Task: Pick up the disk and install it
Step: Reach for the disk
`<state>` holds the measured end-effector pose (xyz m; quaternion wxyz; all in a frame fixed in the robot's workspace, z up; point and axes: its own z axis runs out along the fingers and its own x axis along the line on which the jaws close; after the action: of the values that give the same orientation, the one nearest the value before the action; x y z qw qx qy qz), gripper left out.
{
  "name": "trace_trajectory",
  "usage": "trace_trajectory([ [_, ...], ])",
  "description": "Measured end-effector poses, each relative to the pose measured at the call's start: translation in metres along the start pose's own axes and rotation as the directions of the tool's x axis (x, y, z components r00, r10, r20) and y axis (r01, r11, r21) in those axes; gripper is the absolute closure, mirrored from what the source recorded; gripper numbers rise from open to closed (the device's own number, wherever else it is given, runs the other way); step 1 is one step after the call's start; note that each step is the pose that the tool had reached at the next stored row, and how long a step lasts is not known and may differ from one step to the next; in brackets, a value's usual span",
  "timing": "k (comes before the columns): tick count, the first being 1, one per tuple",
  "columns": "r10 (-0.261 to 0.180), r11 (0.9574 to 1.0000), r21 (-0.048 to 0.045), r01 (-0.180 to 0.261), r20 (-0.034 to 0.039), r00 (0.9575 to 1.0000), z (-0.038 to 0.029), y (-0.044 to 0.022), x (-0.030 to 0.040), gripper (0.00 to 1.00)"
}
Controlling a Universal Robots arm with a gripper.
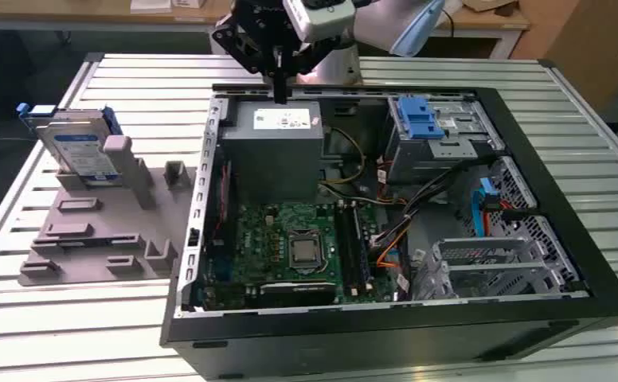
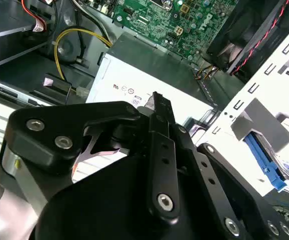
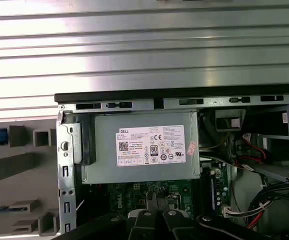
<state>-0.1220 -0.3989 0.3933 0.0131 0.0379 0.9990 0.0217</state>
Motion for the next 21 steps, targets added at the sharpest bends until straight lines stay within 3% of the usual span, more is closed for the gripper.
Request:
trace_trajectory([
  [7, 0.0, 1.0, 0.0, 0.0, 0.0, 1.0, -0.0001, -0.0003, 0.0044, 0.89],
  [9, 0.0, 1.0, 0.0, 0.0, 0.0, 1.0, -0.0002, -0.0007, 0.0092, 0.89],
  [20, 0.0, 1.0, 0.0, 0.0, 0.0001, 1.0, -0.0002, -0.0009, 0.0117, 0.89],
  [21, 0.0, 1.0, 0.0, 0.0, 0.0, 1.0, -0.0004, -0.0011, 0.0152, 0.89],
])
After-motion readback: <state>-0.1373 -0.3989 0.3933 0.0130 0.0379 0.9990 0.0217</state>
